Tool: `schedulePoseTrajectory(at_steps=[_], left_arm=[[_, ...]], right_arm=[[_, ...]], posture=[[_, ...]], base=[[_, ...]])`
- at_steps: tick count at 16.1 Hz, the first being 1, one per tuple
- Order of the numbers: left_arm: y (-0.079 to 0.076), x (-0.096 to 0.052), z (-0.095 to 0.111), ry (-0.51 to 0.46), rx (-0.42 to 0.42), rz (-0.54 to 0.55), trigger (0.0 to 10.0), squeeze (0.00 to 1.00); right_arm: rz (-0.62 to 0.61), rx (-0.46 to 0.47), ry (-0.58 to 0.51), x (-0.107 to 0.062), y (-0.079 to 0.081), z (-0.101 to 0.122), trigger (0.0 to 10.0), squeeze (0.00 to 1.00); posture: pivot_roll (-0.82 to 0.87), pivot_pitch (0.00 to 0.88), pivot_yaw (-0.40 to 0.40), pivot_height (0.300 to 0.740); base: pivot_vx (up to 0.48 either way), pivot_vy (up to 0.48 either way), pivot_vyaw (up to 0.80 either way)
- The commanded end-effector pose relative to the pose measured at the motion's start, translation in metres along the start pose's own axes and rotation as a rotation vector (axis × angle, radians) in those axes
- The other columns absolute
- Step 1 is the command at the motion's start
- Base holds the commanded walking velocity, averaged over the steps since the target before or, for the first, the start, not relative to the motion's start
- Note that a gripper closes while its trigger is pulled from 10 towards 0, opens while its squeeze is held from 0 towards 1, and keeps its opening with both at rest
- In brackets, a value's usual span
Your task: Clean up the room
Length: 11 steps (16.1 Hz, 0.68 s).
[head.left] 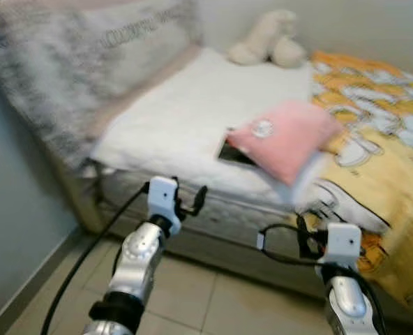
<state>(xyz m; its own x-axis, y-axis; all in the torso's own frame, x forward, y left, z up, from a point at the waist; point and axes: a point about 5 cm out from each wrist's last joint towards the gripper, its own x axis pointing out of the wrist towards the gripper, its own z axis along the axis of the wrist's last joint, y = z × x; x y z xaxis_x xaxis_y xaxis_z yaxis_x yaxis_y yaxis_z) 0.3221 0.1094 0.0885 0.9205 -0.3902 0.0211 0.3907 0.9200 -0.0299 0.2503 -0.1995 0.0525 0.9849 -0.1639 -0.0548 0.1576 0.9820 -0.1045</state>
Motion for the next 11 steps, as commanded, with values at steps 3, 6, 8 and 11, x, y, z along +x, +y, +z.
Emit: schedulePoseTrajectory(at_steps=[3,6,8,11], left_arm=[[-0.0026,0.0016,0.0017,-0.016,-0.084,-0.025,10.0,0.00],[0.0003,0.0013,0.0007,-0.007,-0.054,0.003,10.0,0.00],[-0.0017,0.0023,-0.0015,0.012,-0.010,0.014,10.0,0.00],[-0.0090,0.0047,0.0012,-0.007,-0.029,-0.029,10.0,0.00]], right_arm=[[0.002,-0.008,0.005,-0.0010,-0.0021,-0.0021,10.0,0.00],[0.039,-0.022,-0.012,-0.0019,0.0048,0.0016,10.0,0.00],[0.026,-0.027,-0.003,-0.0025,0.0018,-0.0002,10.0,0.00],[0.013,-0.033,-0.003,-0.0020,-0.0023,0.0002,10.0,0.00]], posture=[[0.05,0.000,0.015,0.731],[0.05,0.000,0.012,0.731],[0.05,0.000,0.009,0.731],[0.04,0.000,0.007,0.731]], base=[[0.000,0.162,-0.68],[0.000,0.466,0.00],[0.000,0.000,0.00],[0.000,0.000,0.00]])
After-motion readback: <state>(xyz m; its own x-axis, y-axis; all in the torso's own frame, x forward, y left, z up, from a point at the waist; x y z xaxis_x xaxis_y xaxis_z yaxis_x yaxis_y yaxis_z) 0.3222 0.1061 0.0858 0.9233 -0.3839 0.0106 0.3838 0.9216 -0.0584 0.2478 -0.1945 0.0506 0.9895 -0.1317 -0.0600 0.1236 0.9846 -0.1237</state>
